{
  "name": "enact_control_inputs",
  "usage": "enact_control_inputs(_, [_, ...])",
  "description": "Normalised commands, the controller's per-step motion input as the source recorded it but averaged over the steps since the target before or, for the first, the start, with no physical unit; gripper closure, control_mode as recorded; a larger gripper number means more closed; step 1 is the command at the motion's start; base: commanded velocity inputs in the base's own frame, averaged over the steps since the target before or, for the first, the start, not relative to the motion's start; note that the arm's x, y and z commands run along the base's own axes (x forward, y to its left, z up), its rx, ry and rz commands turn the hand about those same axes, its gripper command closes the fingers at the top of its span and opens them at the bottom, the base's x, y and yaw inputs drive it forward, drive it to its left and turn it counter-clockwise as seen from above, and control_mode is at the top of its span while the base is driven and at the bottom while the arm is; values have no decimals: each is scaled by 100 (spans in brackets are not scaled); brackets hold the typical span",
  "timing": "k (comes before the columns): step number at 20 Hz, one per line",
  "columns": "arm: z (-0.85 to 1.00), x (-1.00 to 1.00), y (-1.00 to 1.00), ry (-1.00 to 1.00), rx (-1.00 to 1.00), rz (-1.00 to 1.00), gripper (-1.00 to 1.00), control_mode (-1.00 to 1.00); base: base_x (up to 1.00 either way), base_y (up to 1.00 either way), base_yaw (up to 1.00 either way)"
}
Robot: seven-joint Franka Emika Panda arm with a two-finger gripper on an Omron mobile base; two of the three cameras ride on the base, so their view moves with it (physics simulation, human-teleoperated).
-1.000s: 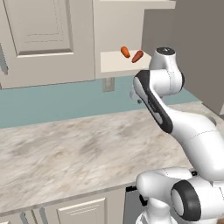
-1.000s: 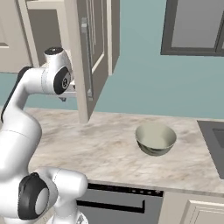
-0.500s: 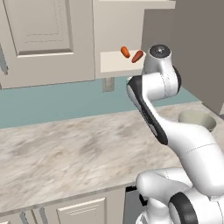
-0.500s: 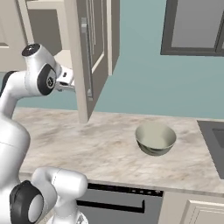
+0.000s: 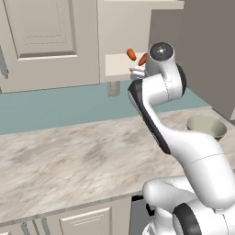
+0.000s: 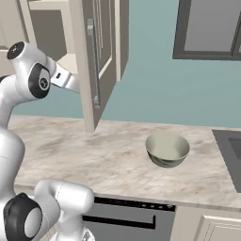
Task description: Pick the carrots from the cabinet and place them in one bowl. Pick the pear from the sink and place it in the other bowl.
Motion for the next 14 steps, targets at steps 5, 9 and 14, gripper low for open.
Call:
enact_control_inputs(5, [48,34,3,-9,8,-4,-100,-100,0,0,0])
enact_control_inputs(9, [40,46,0,0,2,3,-100,-100,0,0,0])
enact_control_inputs(14, [24,40,-1,1,-6,1,-100,-100,0,0,0])
